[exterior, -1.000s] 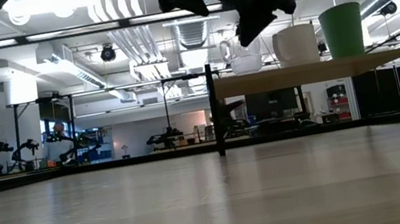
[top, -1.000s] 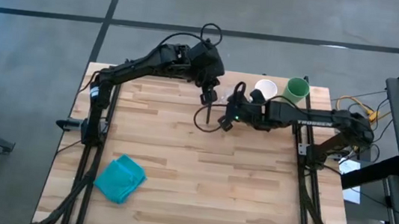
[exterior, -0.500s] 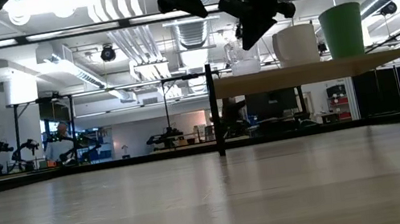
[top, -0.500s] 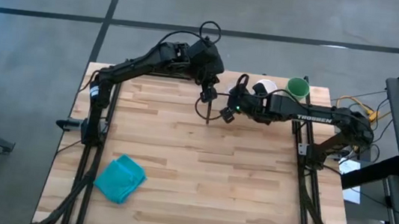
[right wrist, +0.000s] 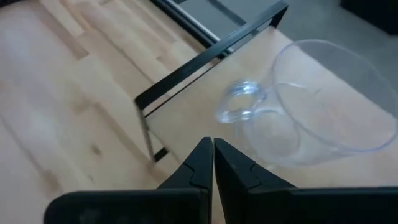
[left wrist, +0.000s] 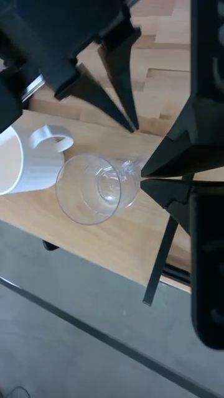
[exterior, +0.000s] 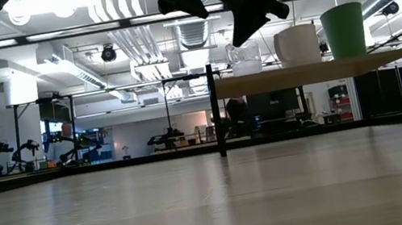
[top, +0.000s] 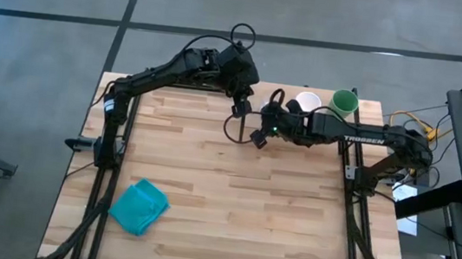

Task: Stack small to large cups/mugs on shelf
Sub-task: Put the transparent mug on the shelf

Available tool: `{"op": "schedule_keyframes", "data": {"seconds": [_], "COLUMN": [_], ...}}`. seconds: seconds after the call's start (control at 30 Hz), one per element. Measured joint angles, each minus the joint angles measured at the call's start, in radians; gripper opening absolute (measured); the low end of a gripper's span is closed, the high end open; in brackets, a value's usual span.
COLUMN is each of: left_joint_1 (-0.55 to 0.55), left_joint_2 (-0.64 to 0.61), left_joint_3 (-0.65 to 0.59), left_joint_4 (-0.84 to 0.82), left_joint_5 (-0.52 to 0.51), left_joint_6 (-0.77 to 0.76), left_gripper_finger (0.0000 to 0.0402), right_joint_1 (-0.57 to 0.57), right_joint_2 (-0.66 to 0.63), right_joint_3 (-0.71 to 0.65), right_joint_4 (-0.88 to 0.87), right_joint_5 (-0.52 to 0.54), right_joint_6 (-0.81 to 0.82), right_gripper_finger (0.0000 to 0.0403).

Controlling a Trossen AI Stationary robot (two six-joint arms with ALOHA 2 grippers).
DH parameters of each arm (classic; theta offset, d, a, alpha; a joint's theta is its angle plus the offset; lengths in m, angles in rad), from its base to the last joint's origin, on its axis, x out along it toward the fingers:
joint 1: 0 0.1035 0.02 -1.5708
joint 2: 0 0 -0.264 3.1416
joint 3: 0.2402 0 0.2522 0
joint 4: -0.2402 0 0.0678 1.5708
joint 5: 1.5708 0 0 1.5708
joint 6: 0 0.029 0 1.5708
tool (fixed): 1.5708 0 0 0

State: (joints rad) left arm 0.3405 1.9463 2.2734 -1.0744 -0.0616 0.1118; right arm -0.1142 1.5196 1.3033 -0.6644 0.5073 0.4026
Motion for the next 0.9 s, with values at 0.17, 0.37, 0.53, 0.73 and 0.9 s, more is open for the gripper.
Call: {"op": "schedule_keyframes", "data": {"seconds": [0.17,0.37,0.53,0.73,0.9], "left_joint_1": [-0.004,-0.007,-0.006,-0.006,-0.006], "left_joint_2": [0.000,0.000,0.000,0.000,0.000], "left_joint_3": [0.000,0.000,0.000,0.000,0.001], "left_joint_4": [0.000,-0.005,-0.034,-0.043,-0.042], "left_joint_5": [0.000,0.001,-0.014,-0.045,-0.086], "left_joint_6": [-0.001,-0.001,-0.001,-0.001,-0.001], "left_gripper_finger": [0.0000,0.0000,0.0000,0.0000,0.0000], "right_joint_1": [-0.004,-0.007,-0.021,-0.032,-0.046], "right_joint_2": [0.002,0.021,0.040,0.046,0.046], "right_joint_3": [0.000,0.000,0.000,0.000,0.000], "right_joint_4": [0.004,0.065,0.085,0.107,0.131], "right_joint_5": [0.017,0.019,0.036,0.054,0.053], "right_joint_6": [-0.012,-0.066,-0.070,-0.095,-0.106], "right_gripper_finger": [0.0008,0.0008,0.0008,0.0008,0.0008]}}
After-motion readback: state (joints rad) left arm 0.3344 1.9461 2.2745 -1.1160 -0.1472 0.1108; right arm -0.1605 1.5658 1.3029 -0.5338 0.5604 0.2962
